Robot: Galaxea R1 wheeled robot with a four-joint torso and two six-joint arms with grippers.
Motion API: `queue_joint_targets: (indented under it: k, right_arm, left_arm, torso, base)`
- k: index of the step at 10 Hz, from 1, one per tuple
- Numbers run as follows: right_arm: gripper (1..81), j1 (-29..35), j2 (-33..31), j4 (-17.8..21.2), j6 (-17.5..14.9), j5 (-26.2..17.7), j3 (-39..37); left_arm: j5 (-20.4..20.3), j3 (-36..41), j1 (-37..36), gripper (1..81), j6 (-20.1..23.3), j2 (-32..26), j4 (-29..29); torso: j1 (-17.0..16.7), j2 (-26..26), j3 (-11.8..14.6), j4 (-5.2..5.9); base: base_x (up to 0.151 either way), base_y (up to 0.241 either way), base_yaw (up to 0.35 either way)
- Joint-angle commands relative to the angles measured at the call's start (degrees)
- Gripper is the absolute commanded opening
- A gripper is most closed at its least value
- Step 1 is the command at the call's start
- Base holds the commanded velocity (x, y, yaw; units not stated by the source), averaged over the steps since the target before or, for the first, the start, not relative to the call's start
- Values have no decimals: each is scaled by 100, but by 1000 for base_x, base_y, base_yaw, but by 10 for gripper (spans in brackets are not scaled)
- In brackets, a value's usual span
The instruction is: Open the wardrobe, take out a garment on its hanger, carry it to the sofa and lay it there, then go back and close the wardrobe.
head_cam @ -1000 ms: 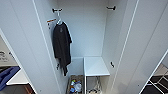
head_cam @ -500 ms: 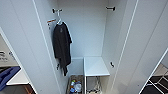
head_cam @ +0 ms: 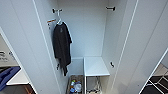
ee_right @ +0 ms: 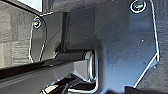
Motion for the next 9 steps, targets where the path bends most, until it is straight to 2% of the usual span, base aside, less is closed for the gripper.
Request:
queue_joint_targets:
  k: [1, 5, 9]
  right_arm:
    - [811, 176, -547, 33, -18, -180, 971]
    - [811, 343, -1827, 59, 43, -180, 2287]
    - [811, 677, -2806, 103, 78, -48, 3037]
  left_arm:
    - [330, 399, -234, 811, 47, -289, -67]
    - [339, 1513, -435, 811, 4, -1324, -111]
    - [312, 3441, -690, 811, -23, -2873, -120]
  torso:
    - [0, 0, 0, 0]
    - [0, 0, 0, 0]
    - [0, 0, 0, 0]
  base:
    - [0, 0, 0]
    - [0, 0, 0]
    - [0, 0, 0]
